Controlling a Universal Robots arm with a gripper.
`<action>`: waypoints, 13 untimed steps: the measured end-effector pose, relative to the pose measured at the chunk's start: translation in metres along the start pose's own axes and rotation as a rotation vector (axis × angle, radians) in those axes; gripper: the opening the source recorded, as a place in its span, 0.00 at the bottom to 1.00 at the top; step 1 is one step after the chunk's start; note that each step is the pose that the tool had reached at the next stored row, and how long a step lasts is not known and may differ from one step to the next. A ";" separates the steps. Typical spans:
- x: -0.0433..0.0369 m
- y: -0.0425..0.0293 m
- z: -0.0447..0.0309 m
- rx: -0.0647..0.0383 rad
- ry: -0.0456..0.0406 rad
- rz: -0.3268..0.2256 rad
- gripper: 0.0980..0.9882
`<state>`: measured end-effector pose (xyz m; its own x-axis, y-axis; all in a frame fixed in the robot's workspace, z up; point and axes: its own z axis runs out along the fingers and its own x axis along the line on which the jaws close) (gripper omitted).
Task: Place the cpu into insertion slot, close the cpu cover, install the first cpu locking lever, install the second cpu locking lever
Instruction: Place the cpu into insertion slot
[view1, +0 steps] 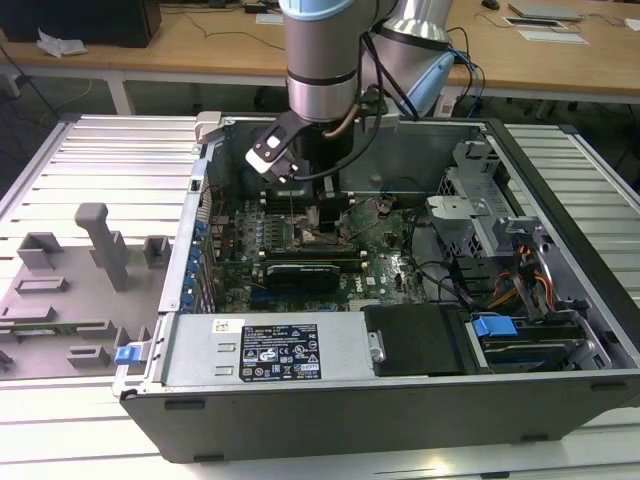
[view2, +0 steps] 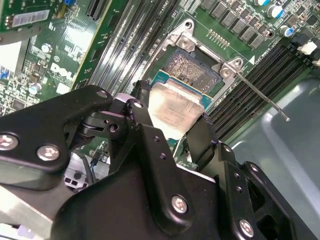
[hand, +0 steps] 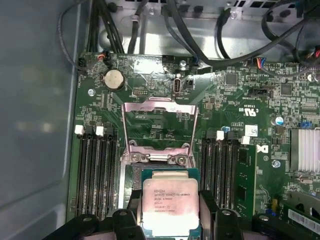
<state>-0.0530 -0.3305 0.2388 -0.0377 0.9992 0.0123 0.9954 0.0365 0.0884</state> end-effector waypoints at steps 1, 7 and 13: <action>0.0003 -0.0003 0.0008 0.000 -0.0006 0.006 0.50; 0.0053 -0.0017 0.0075 0.000 -0.0015 0.016 0.50; 0.0103 -0.0038 0.0146 0.000 -0.0046 0.018 0.50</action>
<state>-0.0559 -0.3201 0.2240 -0.0193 0.9998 0.0093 0.9959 0.0184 0.0883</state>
